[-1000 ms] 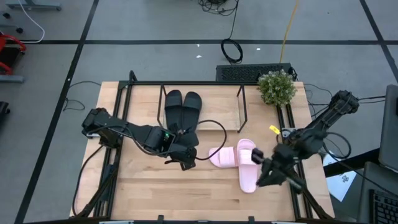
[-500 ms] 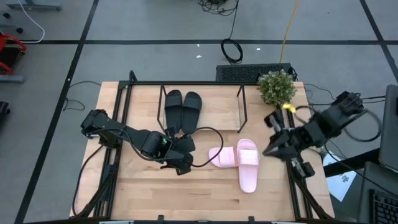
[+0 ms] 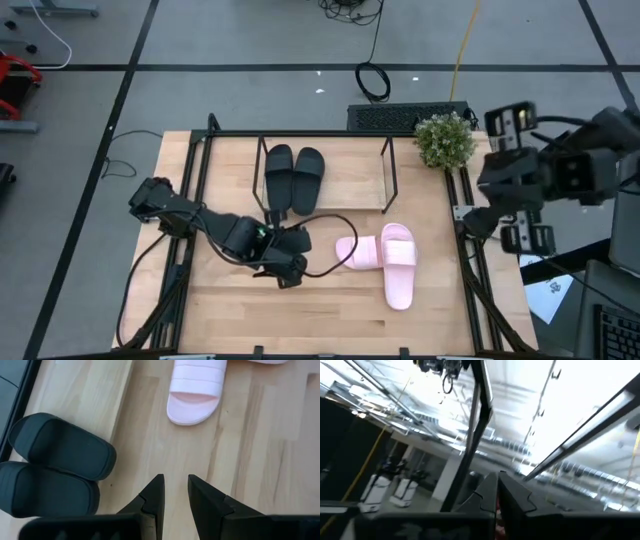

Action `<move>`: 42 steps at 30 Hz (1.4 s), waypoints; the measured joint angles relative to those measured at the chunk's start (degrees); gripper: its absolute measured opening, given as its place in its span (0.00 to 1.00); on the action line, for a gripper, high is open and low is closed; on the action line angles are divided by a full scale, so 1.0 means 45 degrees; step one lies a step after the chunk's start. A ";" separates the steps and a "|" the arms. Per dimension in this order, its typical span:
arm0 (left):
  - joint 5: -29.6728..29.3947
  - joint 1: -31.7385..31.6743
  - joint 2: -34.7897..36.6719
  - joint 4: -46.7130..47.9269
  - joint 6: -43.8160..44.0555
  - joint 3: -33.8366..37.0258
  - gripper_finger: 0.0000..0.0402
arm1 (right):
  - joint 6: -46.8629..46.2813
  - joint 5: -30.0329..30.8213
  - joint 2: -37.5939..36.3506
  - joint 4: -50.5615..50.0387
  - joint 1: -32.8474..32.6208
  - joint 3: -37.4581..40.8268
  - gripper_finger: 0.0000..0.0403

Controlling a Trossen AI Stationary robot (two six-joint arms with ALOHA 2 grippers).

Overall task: Pick and place slides into the shelf
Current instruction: Put the right pink slide on the shelf

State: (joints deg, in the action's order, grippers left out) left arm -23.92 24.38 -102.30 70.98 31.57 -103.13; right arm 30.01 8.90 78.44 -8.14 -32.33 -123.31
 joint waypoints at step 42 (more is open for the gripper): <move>-0.0014 -0.0145 0.0000 0.0604 -0.0583 0.0000 0.21 | -0.0263 -1.0207 0.1850 0.5365 0.3438 -0.2646 0.01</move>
State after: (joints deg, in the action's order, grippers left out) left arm -23.99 23.72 -102.30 73.70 28.95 -103.13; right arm 28.83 -37.03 86.77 16.00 -16.86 -135.22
